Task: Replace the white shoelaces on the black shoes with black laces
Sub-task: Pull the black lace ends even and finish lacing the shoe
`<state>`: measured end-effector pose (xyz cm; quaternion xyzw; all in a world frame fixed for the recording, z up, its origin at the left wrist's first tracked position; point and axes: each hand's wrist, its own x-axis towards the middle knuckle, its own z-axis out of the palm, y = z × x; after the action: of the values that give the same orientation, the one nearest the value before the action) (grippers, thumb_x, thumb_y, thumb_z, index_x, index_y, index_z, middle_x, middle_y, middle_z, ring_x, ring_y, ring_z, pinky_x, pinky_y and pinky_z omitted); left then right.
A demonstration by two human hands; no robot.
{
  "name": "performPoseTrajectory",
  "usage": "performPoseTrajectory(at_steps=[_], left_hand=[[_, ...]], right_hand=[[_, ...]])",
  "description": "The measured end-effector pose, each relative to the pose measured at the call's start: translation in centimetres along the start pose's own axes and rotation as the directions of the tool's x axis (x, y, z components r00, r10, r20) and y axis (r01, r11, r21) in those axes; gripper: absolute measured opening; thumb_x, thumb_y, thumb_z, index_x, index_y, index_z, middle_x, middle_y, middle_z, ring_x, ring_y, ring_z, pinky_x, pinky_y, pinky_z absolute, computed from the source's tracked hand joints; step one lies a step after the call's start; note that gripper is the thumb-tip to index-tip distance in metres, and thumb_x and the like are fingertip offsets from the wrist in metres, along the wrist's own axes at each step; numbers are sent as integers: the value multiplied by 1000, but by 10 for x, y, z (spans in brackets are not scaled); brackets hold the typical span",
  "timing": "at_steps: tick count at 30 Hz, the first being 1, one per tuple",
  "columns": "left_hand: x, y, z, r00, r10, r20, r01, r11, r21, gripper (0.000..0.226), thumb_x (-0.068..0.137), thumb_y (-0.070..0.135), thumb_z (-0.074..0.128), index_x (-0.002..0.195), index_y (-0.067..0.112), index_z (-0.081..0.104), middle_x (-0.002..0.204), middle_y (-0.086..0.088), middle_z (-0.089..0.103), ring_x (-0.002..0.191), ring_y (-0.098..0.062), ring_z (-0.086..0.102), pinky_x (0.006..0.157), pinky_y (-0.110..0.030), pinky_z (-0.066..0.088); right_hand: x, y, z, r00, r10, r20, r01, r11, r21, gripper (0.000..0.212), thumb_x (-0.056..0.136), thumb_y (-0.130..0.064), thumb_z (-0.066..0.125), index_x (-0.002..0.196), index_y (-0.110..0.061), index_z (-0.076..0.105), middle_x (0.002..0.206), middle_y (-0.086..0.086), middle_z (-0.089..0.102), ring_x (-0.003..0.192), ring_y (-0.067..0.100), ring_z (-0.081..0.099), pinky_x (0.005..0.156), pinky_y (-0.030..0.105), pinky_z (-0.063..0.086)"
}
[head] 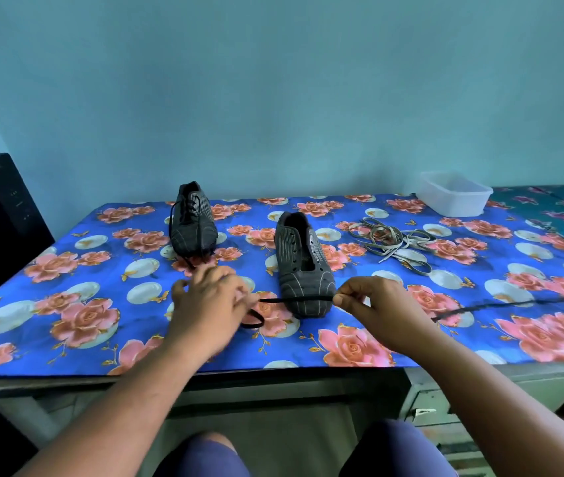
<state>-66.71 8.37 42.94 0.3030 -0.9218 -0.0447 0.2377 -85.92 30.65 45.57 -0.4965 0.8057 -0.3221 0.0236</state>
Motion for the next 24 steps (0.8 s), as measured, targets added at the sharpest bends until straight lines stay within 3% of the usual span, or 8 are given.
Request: performPoseTrajectory(at_steps=[3,6,9,12,18,20,22,24], left_hand=[[-2,42,-6,993,111,49,-102,982,-159,69,84,79,29,125,36,64,138,16,55,142,-17,35,109,-49,31],[-1,65,-5,980,170,103,-137,954,-266,37,96,62,50,110,34,70,141,20,52,145,-15,25,111,-41,25],[-3,64,-1,983,185,7,-174,937,-303,23,96,50,60,95,30,72,123,22,58,134,-15,36,98,-38,27],[0,45,-1,991,135,-25,-136,961,-242,27,89,56,53,90,36,72,115,25,58,130,-13,38,97,-44,32],[6,-8,-7,998,-64,-10,64,997,-34,15,94,49,64,96,37,73,126,16,61,133,-19,36,95,-47,27],[6,-1,-9,998,-65,22,66,997,-46,29,93,61,58,110,42,72,141,14,56,141,-19,31,103,-50,27],[5,20,-10,997,41,63,-34,993,-110,62,84,81,38,132,48,61,155,15,43,147,-18,25,111,-52,26],[4,46,-10,981,167,101,-147,972,-185,65,83,82,34,134,52,58,159,16,38,149,-17,23,114,-44,20]], right_hand=[[2,-16,7,998,-62,7,62,998,21,15,97,-36,65,86,-28,71,74,-3,68,68,8,57,61,19,39],[2,-24,12,995,-94,14,94,995,32,13,97,-37,64,87,-30,71,77,-9,69,76,6,59,72,26,43],[0,-25,7,995,-86,44,82,992,97,13,97,-34,66,86,-29,72,75,-7,68,69,3,56,63,19,40],[-2,-14,-3,998,-24,62,17,993,120,15,96,-35,67,84,-27,70,72,1,65,58,6,48,56,20,36],[-5,9,-16,993,111,30,-114,986,123,13,96,-38,67,86,-30,70,79,4,68,55,4,46,53,17,37],[-5,6,-11,996,92,22,-94,986,134,14,96,-38,67,86,-30,70,78,9,67,54,7,44,52,19,35],[-5,-3,-2,999,37,25,-40,990,137,15,96,-38,66,84,-30,69,73,10,64,51,7,40,51,21,33],[-4,-15,6,999,-21,39,16,991,132,16,97,-36,66,82,-30,68,68,8,62,51,10,42,52,23,33]])
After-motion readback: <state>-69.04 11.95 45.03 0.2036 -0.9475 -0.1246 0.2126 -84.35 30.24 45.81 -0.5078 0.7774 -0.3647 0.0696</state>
